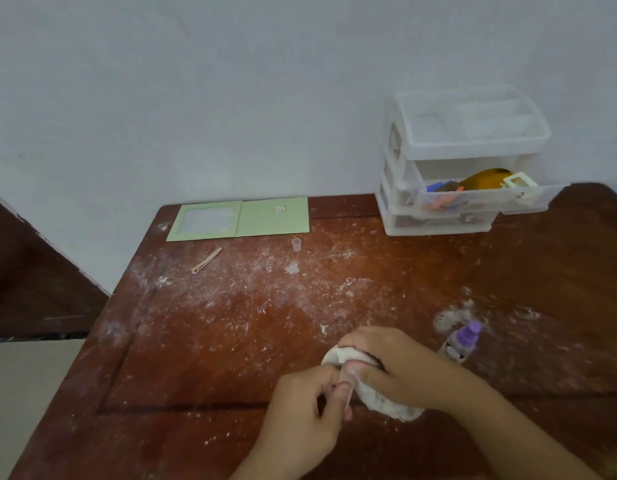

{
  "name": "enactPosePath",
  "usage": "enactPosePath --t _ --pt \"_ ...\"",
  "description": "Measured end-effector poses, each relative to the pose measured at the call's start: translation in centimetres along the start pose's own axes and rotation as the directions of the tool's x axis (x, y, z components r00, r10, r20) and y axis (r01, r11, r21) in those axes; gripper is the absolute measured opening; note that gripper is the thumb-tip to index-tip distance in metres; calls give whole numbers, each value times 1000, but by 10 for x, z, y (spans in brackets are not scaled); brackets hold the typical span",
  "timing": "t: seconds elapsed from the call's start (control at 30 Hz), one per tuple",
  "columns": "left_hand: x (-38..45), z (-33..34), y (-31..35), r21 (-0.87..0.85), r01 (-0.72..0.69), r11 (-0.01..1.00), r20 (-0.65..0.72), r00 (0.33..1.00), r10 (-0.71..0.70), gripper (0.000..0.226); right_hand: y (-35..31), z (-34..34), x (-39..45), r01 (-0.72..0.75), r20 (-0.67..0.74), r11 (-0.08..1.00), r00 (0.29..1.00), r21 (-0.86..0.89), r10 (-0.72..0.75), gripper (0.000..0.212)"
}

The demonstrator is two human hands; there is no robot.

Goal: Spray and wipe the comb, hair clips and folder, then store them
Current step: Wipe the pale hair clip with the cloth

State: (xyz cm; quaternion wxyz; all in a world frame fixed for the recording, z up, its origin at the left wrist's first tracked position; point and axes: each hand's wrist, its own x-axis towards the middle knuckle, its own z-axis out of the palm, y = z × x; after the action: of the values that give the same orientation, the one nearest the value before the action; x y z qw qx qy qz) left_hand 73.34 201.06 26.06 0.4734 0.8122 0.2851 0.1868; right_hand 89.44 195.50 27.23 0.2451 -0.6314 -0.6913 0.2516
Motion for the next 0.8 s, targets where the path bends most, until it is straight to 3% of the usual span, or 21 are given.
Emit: enactPosePath --t 0.1,0.17,0.27,0.33,0.37,0.4,0.47,0.5,0.57,0.7,0.8 --pt "2 3 1 -24 22 999 -8 1000 -22 32 -7 14 -3 -96 -176 985 977 146 122 30" --pt "7 7 -1 0 40 999 1 999 -40 32 -7 29 -5 -155 -310 940 917 304 251 18" --pt "15 15 -8 85 77 993 6 997 -78 30 -6 48 4 -272 -406 795 744 542 531 21" --pt "18 20 -13 123 138 983 8 990 -140 27 2 55 13 -290 -385 631 589 720 710 19" --pt "18 23 -17 123 186 975 2 982 -188 30 8 55 15 -304 -381 583 522 753 763 18" --pt "17 25 -22 89 259 962 -6 966 -259 33 17 55 15 -367 -425 626 496 688 757 19" --pt "14 27 -31 -32 413 910 -19 910 -414 33 40 55 12 -513 -508 794 614 325 605 25" --pt "13 26 -36 -92 468 879 -21 882 -471 31 50 56 10 -556 -480 822 691 126 541 29" --pt "15 23 -42 -163 527 834 -36 842 -539 28 62 58 10 -612 -367 772 767 -170 527 36" --pt "30 17 -41 -191 501 844 -130 839 -528 29 66 55 20 -568 -308 783 815 -255 491 49" --pt "48 11 -34 -258 452 854 -157 852 -499 35 68 40 26 -516 -373 828 829 -218 418 53"
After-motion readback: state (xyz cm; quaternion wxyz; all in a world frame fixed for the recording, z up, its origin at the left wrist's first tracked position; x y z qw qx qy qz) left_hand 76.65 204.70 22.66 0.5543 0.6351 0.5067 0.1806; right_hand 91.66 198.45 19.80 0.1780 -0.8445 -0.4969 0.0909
